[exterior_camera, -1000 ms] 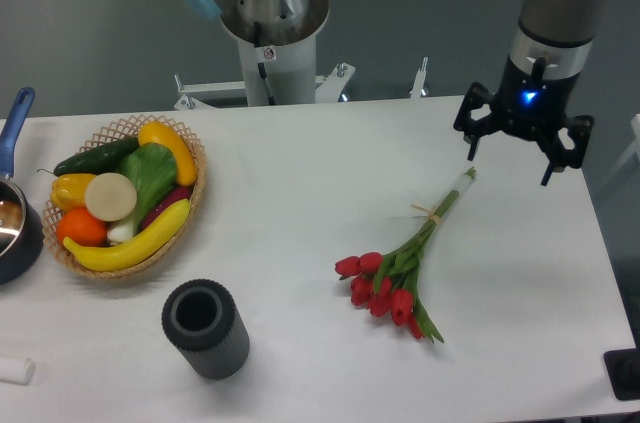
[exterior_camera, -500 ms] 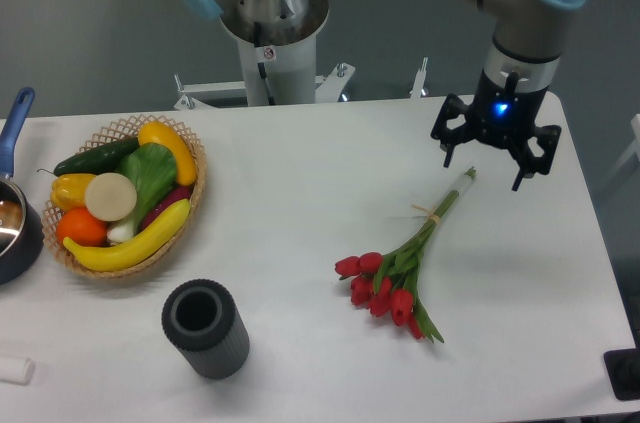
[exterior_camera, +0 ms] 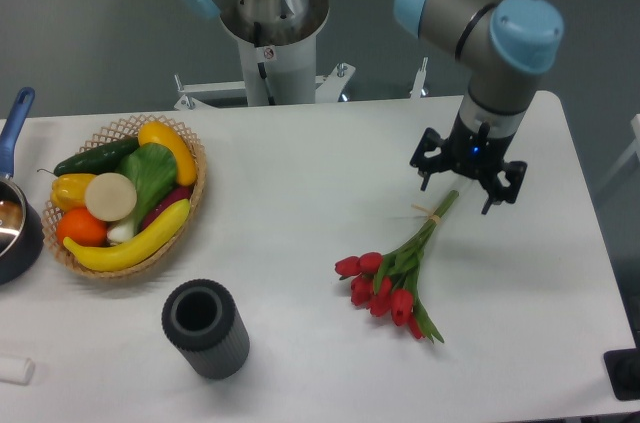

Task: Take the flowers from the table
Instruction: 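Move the open gripper down toward the tied stems of the red tulips, then close the gripper around the tulip stems near the tie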

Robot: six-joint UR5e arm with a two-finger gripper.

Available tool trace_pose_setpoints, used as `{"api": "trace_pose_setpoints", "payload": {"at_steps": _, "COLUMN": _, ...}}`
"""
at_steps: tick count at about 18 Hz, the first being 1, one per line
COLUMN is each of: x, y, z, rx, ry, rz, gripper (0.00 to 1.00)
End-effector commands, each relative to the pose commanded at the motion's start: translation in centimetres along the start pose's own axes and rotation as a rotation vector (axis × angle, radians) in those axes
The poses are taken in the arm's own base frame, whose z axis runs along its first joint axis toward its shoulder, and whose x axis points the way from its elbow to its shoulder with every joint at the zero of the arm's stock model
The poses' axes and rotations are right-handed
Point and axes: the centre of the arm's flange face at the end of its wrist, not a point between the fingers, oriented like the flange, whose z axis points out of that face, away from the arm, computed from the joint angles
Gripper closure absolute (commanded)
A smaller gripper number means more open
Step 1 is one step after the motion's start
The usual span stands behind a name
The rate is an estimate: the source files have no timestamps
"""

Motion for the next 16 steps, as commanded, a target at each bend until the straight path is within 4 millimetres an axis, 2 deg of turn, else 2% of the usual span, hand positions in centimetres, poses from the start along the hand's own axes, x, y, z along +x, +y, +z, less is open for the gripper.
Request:
{"api": "trace_pose_setpoints", "payload": {"at_steps": 2, "x": -0.2, "y": -0.7, "z": 3.2, "rx": -0.001, "ry": -0.011, "rz": 0.019, "gripper": 0.0}}
{"api": "trace_pose_setpoints", "payload": {"at_steps": 4, "x": -0.2, "y": -0.6, "z": 5.0, "rx": 0.006, "ry": -0.028, "rz": 0.025, "gripper": 0.0}}
{"api": "trace_pose_setpoints", "payload": {"at_steps": 16, "x": 1.5, "y": -1.1, "z": 10.0, "rx": -0.023, "ry": 0.043, "rz": 0.048, "gripper": 0.0}}
